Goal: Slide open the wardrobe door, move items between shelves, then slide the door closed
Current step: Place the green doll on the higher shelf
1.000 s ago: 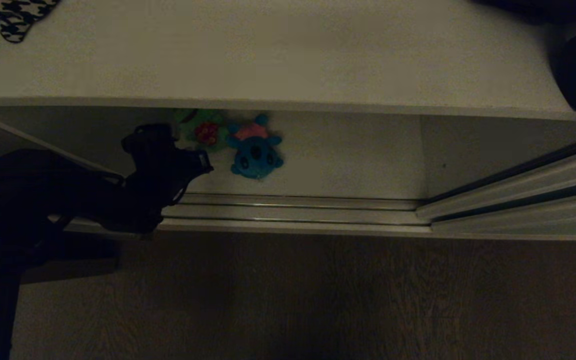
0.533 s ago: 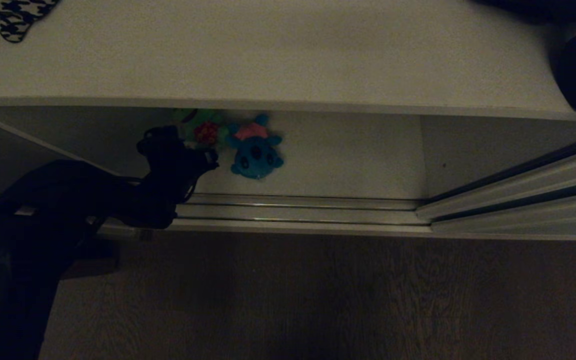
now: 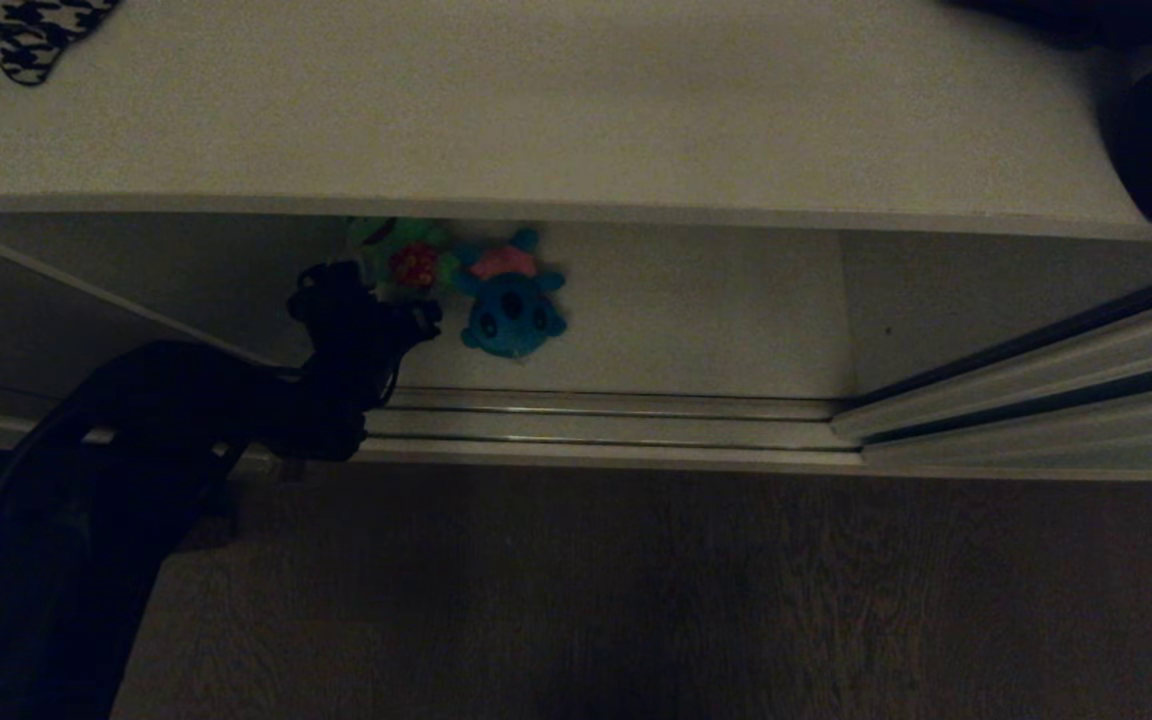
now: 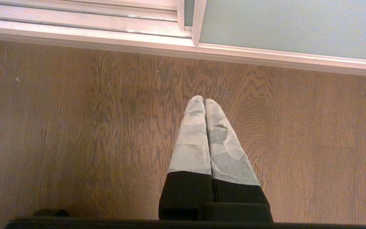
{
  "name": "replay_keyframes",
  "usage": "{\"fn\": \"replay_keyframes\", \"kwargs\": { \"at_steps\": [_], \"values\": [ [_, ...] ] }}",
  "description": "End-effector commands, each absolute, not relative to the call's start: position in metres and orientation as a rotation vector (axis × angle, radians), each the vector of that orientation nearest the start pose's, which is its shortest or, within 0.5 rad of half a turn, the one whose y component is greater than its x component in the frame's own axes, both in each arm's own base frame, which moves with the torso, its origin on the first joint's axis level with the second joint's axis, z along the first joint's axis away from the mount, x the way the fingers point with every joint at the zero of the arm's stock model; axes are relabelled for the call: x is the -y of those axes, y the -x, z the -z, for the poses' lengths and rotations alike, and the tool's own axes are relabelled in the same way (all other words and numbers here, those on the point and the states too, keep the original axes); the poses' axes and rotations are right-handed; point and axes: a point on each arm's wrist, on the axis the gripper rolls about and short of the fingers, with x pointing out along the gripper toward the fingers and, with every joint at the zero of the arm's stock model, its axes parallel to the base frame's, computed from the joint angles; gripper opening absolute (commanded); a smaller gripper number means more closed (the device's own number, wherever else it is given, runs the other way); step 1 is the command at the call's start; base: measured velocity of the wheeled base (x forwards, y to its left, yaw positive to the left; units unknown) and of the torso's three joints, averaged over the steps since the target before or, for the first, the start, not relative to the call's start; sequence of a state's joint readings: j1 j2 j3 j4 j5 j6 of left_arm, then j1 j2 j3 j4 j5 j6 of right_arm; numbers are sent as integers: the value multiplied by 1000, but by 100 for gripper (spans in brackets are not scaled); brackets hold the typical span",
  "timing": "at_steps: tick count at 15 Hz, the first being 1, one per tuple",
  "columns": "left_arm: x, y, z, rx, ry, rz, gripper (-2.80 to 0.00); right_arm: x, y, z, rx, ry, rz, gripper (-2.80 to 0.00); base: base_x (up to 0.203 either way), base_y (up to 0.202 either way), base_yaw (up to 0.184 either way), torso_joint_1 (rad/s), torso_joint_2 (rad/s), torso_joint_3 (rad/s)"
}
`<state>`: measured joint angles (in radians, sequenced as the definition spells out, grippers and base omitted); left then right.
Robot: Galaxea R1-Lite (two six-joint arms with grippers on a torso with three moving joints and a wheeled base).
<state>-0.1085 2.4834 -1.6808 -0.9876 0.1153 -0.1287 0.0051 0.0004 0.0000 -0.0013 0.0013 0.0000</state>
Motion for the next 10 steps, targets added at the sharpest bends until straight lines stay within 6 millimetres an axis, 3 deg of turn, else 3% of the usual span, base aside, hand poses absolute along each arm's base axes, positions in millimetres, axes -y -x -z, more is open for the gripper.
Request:
{"fn": "replay_keyframes", "kwargs": {
  "at_steps": [1,3,4,10],
  "values": [
    [54,-514,-120,176,151,4,0,0,23,-76,5,0,-8,-280,0,0,0,0,0,0],
    [54,-515,-120,184,153,1,0,0,23,-76,5,0,-8,-280,0,0,0,0,0,0],
    [55,-516,-121,189,154,3,-280,0,23,-76,5,0,-6,-280,0,0,0,0,0,0],
    [54,-516,-125,202,159,11,-280,0,23,-76,5,0,-6,-280,0,0,0,0,0,0]
  ]
}}
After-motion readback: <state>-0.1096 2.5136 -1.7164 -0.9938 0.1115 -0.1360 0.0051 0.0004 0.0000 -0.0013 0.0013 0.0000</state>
